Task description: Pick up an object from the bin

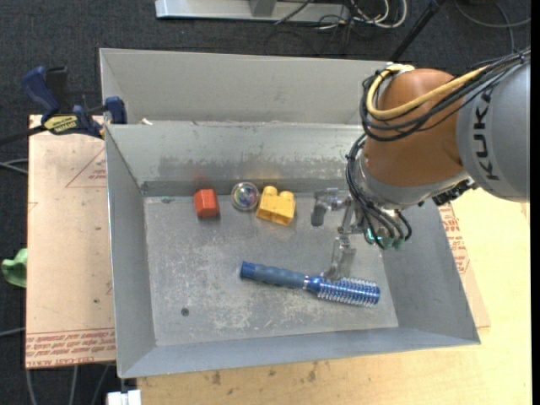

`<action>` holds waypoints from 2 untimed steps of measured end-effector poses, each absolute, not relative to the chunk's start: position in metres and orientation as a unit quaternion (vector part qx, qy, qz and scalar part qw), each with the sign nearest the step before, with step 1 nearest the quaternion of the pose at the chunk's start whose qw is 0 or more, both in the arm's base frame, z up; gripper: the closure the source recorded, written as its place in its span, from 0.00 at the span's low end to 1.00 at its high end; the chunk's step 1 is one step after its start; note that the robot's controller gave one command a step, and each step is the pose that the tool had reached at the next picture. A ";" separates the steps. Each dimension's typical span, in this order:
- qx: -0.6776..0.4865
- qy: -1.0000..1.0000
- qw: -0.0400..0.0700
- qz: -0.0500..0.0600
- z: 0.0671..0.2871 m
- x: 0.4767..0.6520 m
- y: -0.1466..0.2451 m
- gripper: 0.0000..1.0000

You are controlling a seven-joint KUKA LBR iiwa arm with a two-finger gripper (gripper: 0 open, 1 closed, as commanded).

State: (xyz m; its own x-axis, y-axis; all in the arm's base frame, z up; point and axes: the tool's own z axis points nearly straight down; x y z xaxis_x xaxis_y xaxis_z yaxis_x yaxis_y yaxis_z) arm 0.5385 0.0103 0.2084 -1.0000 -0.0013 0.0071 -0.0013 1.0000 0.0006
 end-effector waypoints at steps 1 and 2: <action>0.084 -0.996 0.003 -0.001 0.066 0.526 -0.017 0.00; 0.084 -0.996 0.000 -0.001 0.070 0.528 -0.016 1.00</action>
Offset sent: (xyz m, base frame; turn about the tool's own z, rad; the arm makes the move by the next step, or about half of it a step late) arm -0.0105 -0.0268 -0.1384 -0.1701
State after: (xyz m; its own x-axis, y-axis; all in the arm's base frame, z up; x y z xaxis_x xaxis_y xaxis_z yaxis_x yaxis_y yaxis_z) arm 0.5284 -0.0160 0.0699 -0.9857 -0.1683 -0.0009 -0.1683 0.9857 0.0011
